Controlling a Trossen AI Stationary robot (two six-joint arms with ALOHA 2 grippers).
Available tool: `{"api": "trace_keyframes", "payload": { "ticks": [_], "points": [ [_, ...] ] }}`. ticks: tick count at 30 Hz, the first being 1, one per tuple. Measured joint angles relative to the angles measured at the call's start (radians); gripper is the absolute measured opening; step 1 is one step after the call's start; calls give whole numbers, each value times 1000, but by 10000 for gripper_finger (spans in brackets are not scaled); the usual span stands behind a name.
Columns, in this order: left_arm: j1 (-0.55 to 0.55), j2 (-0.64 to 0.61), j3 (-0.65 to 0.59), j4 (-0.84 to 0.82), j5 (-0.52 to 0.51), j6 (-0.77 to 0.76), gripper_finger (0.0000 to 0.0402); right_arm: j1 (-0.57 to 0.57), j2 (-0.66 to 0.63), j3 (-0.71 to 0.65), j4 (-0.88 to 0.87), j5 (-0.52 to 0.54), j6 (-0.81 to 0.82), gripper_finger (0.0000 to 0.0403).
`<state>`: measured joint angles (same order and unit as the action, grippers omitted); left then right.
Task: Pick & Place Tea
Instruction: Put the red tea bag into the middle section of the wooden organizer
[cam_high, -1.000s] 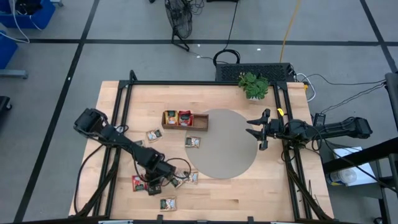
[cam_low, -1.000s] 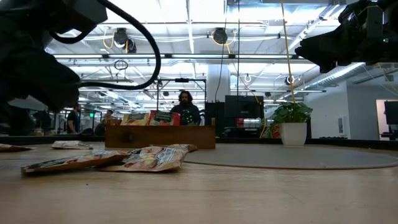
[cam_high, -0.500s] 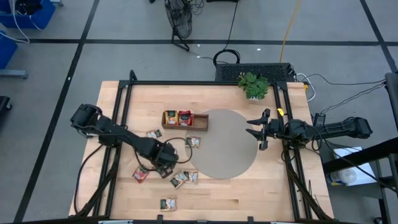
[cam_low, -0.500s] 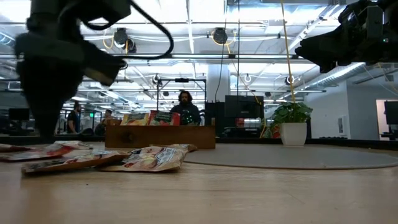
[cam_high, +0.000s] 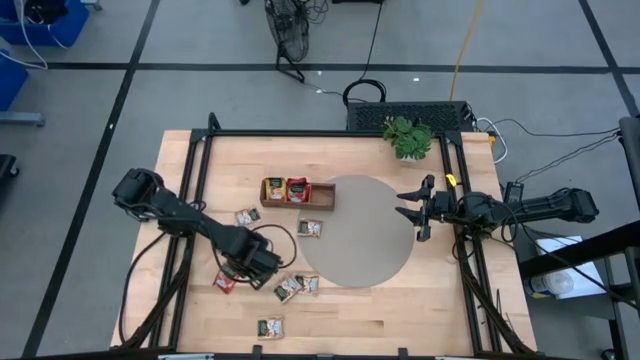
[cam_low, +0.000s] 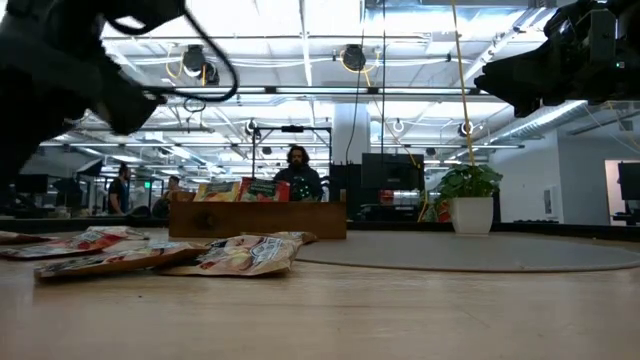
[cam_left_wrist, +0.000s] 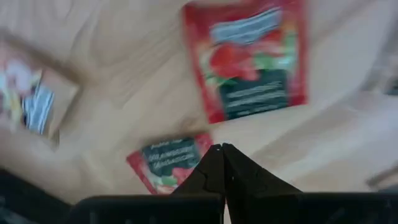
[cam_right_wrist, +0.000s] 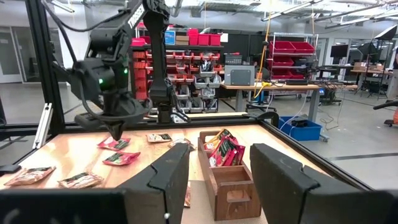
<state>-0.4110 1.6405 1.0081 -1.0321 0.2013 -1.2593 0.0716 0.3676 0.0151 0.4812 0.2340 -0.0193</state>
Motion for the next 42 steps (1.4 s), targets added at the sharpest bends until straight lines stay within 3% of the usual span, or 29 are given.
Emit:
{"api": "trace_keyframes", "payload": {
  "ticks": [3, 8, 12, 21, 29, 32, 39, 42],
  "points": [
    [-3, 0, -41, 128, -25, -92, 1, 0, 0, 0, 0, 0, 0, 155],
    [-2, 0, -106, 442, -101, -68, 1, 0, 0, 0, 0, 0, 0, 155],
    [-2, 0, -158, 543, -115, -71, 1, 0, 0, 0, 0, 0, 0, 155],
    [-20, -4, -205, 528, -13, -142, 1, 0, 0, 0, 0, 0, 0, 155],
    [-23, -1, -180, 334, 97, -145, 1, 0, 0, 0, 0, 0, 0, 155],
    [-23, 1, -174, 240, 77, -138, 1, 0, 0, 0, 0, 0, 0, 155],
    [-23, 1, -169, 137, -89, -123, 1, 0, 0, 0, 0, 0, 0, 155],
    [-21, 0, -169, 149, -58, -123, 2, 0, 0, 0, 0, 0, 0, 155]
  ]
}}
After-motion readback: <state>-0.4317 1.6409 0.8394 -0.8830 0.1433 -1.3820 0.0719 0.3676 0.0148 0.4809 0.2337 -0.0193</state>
